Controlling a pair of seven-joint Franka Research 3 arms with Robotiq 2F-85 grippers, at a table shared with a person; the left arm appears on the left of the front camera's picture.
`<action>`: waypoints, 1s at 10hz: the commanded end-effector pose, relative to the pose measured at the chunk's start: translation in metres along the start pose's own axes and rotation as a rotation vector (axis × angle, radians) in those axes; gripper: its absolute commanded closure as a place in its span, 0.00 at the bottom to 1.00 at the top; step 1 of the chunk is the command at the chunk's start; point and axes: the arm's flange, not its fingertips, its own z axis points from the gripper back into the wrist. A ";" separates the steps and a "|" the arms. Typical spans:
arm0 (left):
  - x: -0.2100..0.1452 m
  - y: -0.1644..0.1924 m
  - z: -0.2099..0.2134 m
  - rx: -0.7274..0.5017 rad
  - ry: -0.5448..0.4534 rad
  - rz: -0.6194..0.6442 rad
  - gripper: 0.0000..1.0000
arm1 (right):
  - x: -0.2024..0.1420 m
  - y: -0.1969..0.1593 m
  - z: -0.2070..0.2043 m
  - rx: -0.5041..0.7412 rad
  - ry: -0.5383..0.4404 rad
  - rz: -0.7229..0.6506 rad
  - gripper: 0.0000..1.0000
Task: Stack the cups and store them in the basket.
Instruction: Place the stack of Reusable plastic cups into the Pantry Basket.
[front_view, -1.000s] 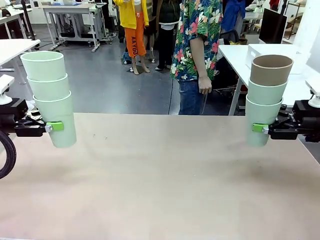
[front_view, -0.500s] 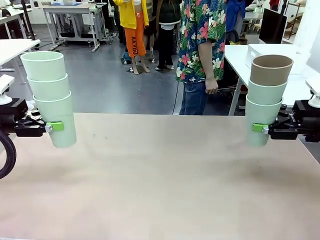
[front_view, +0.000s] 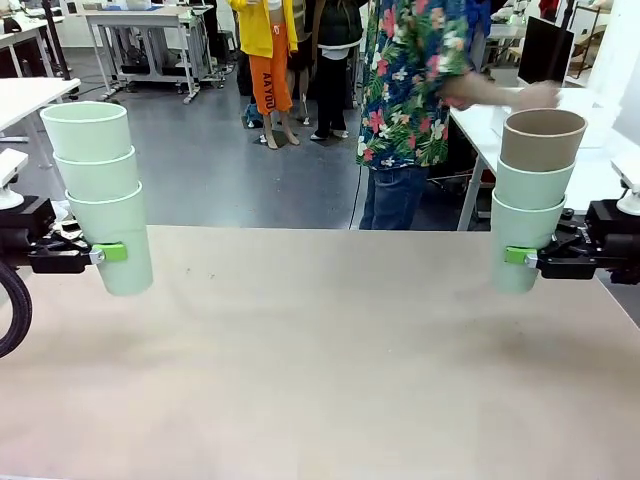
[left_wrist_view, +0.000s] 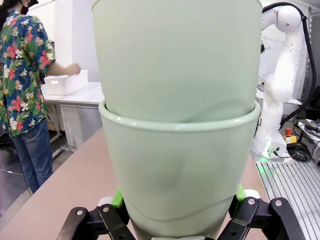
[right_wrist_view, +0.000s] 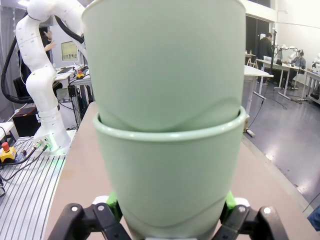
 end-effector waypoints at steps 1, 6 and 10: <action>0.003 -0.001 0.000 -0.002 -0.009 -0.007 0.13 | 0.003 0.000 0.000 0.000 -0.001 0.008 0.15; 0.003 -0.001 0.000 -0.002 -0.009 -0.007 0.13 | 0.003 0.000 0.000 0.000 -0.001 0.008 0.15; 0.003 -0.001 0.000 -0.002 -0.009 -0.007 0.13 | 0.003 0.000 0.000 0.000 -0.001 0.008 0.15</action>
